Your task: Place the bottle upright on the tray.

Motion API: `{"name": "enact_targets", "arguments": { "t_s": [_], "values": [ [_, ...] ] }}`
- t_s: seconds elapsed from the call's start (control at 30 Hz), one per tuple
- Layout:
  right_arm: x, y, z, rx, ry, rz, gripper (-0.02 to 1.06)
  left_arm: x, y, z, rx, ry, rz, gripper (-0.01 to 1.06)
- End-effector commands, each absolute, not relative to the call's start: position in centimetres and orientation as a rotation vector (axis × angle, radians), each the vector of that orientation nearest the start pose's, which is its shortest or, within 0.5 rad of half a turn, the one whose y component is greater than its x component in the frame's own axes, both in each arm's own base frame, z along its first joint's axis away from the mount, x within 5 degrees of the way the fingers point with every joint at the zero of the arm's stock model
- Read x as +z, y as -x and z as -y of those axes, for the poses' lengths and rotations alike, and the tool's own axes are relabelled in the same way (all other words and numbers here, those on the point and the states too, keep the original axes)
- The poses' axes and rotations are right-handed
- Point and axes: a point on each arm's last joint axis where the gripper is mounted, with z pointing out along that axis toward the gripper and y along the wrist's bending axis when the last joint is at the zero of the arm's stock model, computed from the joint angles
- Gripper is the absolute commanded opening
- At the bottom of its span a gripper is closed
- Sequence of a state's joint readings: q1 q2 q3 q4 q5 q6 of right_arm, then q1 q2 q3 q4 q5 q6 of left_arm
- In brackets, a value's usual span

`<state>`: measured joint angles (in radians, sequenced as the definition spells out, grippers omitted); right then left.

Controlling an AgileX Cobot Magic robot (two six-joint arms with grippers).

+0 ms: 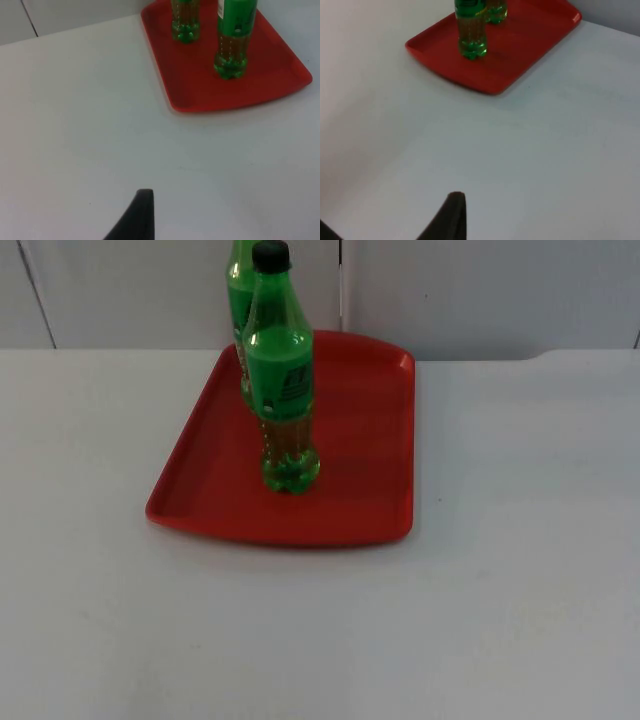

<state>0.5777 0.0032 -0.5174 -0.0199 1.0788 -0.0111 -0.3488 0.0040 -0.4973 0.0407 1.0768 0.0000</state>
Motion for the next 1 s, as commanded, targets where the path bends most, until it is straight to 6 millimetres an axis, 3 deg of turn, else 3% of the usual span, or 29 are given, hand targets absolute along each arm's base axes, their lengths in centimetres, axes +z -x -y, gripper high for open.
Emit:
{"name": "enact_targets", "arguments": {
  "t_s": [0.0, 0.53, 0.97],
  "values": [
    [27.98, 0.55, 0.5, 0.296, 0.558, -1.983, 1.05, 27.43, 0.34, -0.44, -0.174, -0.363, -2.037, 1.05],
    [27.98, 0.68, 0.3, 0.094, 0.227, -2.036, 1.05, 27.43, 0.34, -0.44, -0.174, -0.363, -2.037, 1.05],
    [27.98, 0.71, 0.23, 0.025, 0.11, -2.044, 1.05, 27.43, 0.34, -0.44, -0.174, -0.363, -2.037, 1.05]
  ]
}}
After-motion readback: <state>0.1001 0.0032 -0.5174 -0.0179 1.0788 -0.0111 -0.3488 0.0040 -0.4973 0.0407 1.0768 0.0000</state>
